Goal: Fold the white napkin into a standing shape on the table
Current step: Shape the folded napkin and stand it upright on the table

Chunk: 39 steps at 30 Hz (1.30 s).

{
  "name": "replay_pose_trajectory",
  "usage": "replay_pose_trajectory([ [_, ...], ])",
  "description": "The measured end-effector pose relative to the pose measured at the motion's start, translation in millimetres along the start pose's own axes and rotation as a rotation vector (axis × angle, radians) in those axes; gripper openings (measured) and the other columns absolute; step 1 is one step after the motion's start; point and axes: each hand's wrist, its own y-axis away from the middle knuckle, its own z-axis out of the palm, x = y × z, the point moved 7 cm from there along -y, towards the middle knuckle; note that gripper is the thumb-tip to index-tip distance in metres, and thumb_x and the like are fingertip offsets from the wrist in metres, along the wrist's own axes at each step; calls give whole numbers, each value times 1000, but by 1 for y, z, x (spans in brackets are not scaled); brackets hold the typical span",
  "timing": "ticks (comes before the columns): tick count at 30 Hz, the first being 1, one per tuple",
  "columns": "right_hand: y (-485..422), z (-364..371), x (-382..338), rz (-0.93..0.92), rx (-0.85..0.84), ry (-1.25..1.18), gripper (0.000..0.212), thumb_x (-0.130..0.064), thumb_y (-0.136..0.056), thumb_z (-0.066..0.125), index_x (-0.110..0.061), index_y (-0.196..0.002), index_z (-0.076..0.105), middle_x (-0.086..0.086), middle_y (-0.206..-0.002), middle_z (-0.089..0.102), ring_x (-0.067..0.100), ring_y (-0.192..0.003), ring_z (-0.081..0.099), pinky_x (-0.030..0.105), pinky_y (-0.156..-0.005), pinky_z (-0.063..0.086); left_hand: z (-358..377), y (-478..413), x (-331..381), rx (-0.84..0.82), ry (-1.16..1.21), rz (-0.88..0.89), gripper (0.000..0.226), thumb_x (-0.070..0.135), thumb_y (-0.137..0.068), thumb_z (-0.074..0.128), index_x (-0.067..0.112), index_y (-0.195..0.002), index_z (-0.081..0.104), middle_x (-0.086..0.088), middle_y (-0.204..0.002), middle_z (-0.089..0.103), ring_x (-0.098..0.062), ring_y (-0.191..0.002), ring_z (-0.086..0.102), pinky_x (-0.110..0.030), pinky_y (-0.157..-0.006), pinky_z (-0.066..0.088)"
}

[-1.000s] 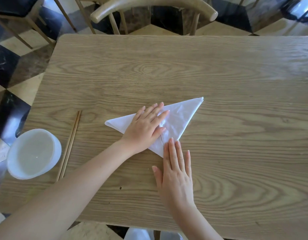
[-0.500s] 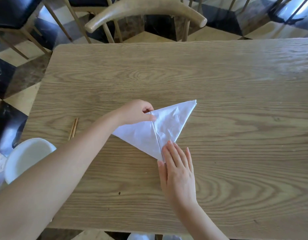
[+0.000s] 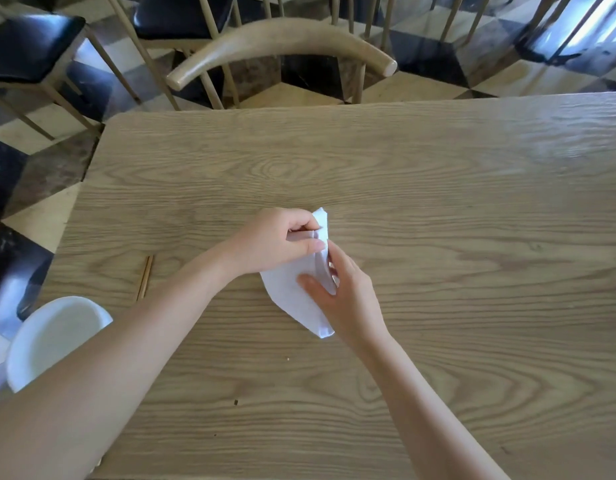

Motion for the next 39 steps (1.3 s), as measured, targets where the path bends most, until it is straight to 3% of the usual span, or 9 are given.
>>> replay_pose_trajectory([
  [6,-7,-6,-1,86,-14,-115,23,-24,-83,64,-23,-104,54,-15,-67,53,-3,-58,49,11,-52,36,-6,2,14,126,2,70,14,31,-81,70,21,-84,61,17,-71,58,1,-70,51,-12,-67,38],
  [9,-14,-13,-3,85,-78,-220,14,-21,-81,63,-12,-92,61,-5,-73,60,9,-66,53,27,-62,43,-17,1,16,167,35,146,35,44,-75,64,27,-105,57,9,-98,63,-2,-93,56,-15,-85,41],
  [12,-16,-17,-5,110,-257,-396,24,-25,-78,59,-9,-95,62,-2,-77,63,11,-67,58,24,-58,46,-20,3,-1,-26,21,84,51,57,-74,56,38,-120,49,9,-116,58,-3,-108,53,-14,-92,40],
  [16,-23,-29,-6,168,-394,-443,22,-26,-92,55,-8,-103,62,2,-82,63,15,-70,58,26,-58,45,-5,24,-33,-258,300,-118,37,42,-79,64,35,-115,59,9,-102,68,-9,-88,64,-21,-73,52],
  [19,-31,-32,4,180,-462,-202,14,-27,-94,53,-16,-95,62,-7,-72,62,7,-59,57,22,-56,44,8,35,-53,-143,496,-201,26,27,-87,60,18,-110,64,-5,-77,58,-17,-56,50,-22,-45,41],
  [22,-29,-34,29,296,-528,-122,26,-24,-87,64,-21,-111,56,-2,-89,65,18,-67,65,34,-64,58,22,44,-83,31,548,-367,18,19,-92,57,13,-108,64,-3,-72,56,-14,-44,48,-21,-38,37],
  [29,-8,-46,43,35,-327,263,48,-17,-74,75,-32,-114,52,-15,-105,48,-7,-82,50,2,-68,38,34,73,-88,194,410,-390,32,25,-89,61,27,-119,51,8,-107,57,-19,-65,63,-28,-54,55],
  [35,4,-53,53,-52,-74,269,26,-6,-74,73,-21,-90,59,-2,-94,55,16,-79,57,20,-69,46,34,91,-91,179,399,-343,43,12,-81,70,38,-111,52,2,-114,55,-9,-85,63,-20,-62,53],
  [39,6,-54,54,-64,-32,266,17,-8,-74,75,-13,-85,62,1,-88,56,13,-74,54,19,-66,45,35,91,-97,225,378,-386,38,9,-84,64,28,-116,56,5,-89,67,-2,-65,60,-21,-58,49],
])
